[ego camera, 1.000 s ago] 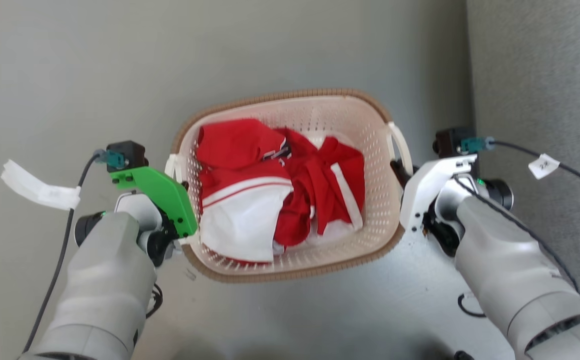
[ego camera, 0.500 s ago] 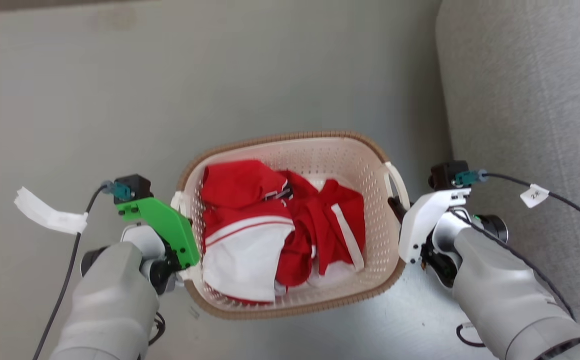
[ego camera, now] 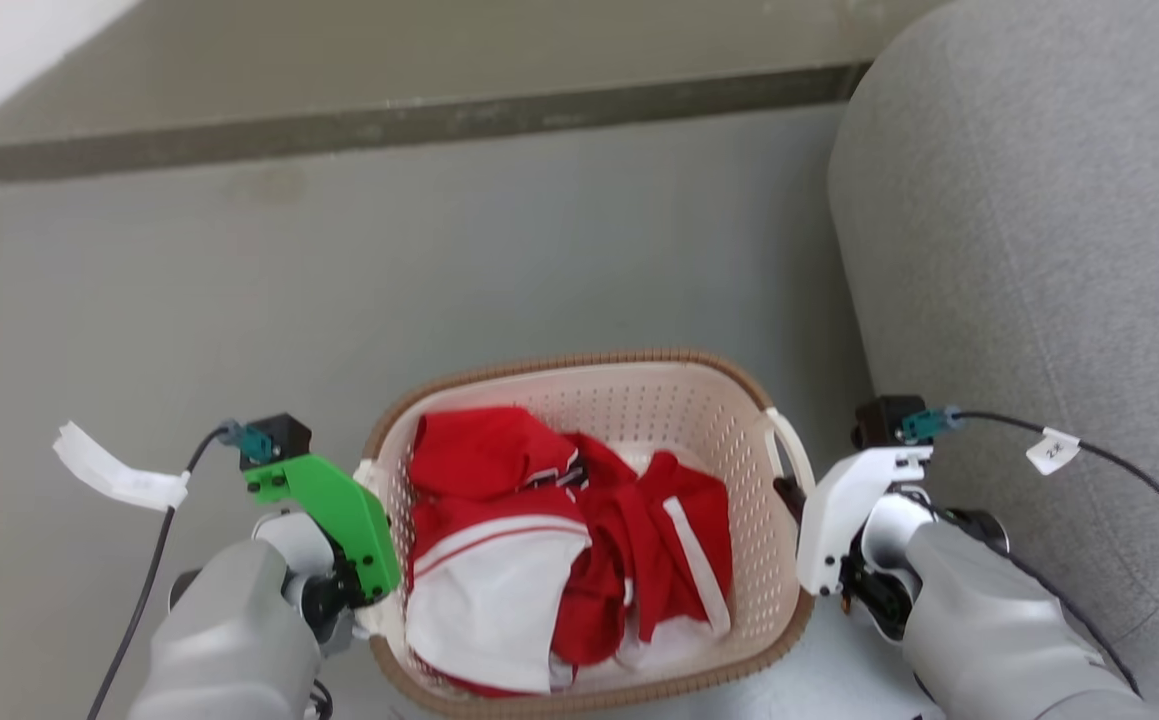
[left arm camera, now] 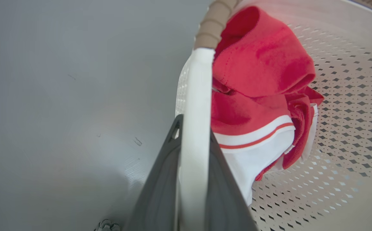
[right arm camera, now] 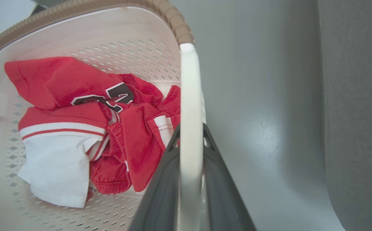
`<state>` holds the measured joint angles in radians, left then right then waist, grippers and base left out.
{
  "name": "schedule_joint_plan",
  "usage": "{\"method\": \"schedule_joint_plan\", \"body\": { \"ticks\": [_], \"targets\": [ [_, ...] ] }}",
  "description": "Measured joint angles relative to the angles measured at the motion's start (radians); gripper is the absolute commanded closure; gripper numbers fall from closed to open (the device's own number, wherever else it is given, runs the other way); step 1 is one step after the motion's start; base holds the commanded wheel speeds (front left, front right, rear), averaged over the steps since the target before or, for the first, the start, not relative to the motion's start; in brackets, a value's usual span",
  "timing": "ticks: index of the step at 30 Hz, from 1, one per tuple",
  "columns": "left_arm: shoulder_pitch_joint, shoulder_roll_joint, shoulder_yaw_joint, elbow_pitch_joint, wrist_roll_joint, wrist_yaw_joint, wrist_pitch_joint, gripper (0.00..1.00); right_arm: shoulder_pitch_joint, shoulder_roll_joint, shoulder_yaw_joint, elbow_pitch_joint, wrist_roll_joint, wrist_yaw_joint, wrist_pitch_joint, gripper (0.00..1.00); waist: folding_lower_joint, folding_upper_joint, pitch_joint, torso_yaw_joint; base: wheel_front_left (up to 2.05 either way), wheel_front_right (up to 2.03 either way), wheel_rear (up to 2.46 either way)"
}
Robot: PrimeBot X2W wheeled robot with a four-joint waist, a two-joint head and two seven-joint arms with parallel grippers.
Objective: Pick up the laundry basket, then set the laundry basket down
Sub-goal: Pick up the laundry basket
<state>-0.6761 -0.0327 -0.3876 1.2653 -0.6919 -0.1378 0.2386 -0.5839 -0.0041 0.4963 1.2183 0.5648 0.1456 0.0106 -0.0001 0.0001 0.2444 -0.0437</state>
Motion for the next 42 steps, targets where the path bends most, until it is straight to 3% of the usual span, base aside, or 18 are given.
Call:
{"method": "schedule_joint_plan", "body": {
  "ticks": [25, 42],
  "targets": [
    [0.098, 0.001, 0.002, 0.020, -0.037, 0.000, 0.101, 1.00, 0.107, 0.005, 0.031, 0.009, 0.062, 0.003, 0.104, 1.00, 0.0000, 0.0000, -0.205, -0.019, 0.00, 0.00, 0.00],
    [0.109, 0.003, 0.007, 0.022, -0.051, 0.000, 0.111, 1.00, 0.119, 0.006, 0.036, 0.003, 0.097, 0.003, 0.111, 1.00, 0.0000, 0.0000, -0.224, -0.024, 0.00, 0.00, 0.00]
  ]
}}
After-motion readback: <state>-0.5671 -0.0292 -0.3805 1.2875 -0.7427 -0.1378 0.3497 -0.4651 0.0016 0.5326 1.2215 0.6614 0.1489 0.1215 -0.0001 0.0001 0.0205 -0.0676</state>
